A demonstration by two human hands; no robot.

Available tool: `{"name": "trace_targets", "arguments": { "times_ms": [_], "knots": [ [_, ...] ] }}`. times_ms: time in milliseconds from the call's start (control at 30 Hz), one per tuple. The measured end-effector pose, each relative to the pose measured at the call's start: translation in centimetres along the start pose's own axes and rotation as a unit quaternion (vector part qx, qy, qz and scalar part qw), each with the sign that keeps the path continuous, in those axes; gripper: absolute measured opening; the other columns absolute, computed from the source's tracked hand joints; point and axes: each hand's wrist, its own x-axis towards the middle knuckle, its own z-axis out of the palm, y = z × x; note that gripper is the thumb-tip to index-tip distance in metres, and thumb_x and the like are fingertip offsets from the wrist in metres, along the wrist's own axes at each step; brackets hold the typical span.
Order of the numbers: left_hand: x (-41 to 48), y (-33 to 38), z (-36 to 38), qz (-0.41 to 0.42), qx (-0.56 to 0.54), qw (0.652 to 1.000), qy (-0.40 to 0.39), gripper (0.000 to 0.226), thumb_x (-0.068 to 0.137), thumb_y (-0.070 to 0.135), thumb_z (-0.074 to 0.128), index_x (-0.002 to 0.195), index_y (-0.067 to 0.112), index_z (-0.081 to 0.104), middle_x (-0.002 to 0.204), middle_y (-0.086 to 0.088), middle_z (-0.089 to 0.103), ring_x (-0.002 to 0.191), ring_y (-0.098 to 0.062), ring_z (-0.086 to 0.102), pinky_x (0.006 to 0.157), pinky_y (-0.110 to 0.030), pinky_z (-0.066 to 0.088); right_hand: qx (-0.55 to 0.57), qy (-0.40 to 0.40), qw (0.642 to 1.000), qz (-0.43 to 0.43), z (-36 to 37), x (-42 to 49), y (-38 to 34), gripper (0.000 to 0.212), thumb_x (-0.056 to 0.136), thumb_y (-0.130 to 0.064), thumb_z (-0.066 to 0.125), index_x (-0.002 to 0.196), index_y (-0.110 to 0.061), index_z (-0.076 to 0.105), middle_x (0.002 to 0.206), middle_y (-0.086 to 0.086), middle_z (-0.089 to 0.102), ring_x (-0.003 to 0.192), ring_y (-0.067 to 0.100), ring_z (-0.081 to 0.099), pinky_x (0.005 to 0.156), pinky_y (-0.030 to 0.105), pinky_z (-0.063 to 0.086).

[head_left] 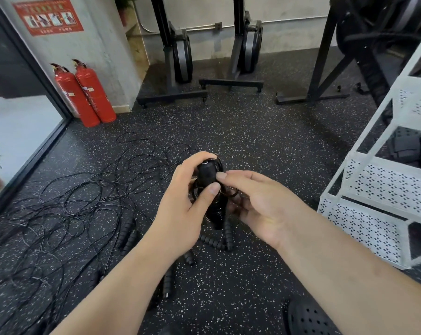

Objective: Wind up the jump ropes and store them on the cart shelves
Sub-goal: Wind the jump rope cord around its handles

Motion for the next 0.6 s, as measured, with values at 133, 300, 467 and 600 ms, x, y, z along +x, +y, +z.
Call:
{"name": "trace_targets", "arguments": {
  "times_ms": [133, 300, 467, 600],
  "knots": [
    [0.1, 0.3, -0.1, 0.012, -0.029, 0.999, -0.024, 0.045, 0.108, 0.016, 0.059, 0.146, 0.039, 0.048, 0.132, 0.017, 0.061, 0.125, -0.015, 0.061, 0.109, -0.041, 0.051, -0.078, 0.008, 0.996, -0.037, -0.4, 0.1, -0.8, 0.018, 0.074, -0.017, 0.094, 0.085, -0.017, 0.079, 0.076, 0.002, 0.072, 0.077, 0.021, 0.065, 0.080, 0.043, 0.051],
    [0.1, 0.4, 0.9, -0.045, -0.123, 0.991, 0.013, 0.042, 0.110, 0.029, 0.056, 0.144, 0.053, 0.047, 0.132, 0.005, 0.065, 0.127, -0.026, 0.064, 0.106, -0.063, 0.053, -0.119, 0.053, 0.979, -0.159, 0.5, -0.3, -0.6, 0.018, 0.075, -0.017, 0.095, 0.085, -0.014, 0.080, 0.079, 0.001, 0.075, 0.069, 0.007, 0.066, 0.064, 0.021, 0.052],
    [0.1, 0.5, 1.3, -0.027, -0.106, 0.994, 0.029, 0.044, 0.111, 0.026, 0.054, 0.142, 0.056, 0.047, 0.130, 0.006, 0.064, 0.122, -0.016, 0.065, 0.102, -0.037, 0.056, -0.094, 0.130, 0.955, -0.248, 1.9, -0.9, 1.5, 0.014, 0.079, -0.014, 0.093, 0.078, -0.020, 0.081, 0.082, 0.005, 0.079, 0.084, 0.028, 0.076, 0.083, 0.053, 0.064],
    [0.1, 0.5, 1.3, -0.031, -0.062, 0.997, 0.030, 0.045, 0.110, 0.024, 0.056, 0.147, 0.047, 0.046, 0.127, 0.013, 0.065, 0.119, -0.008, 0.064, 0.097, -0.019, 0.051, -0.053, 0.155, 0.958, -0.234, 2.3, -0.9, 2.1, 0.013, 0.080, -0.013, 0.093, 0.078, -0.018, 0.080, 0.083, 0.006, 0.079, 0.087, 0.031, 0.076, 0.086, 0.055, 0.063]
  ]
}}
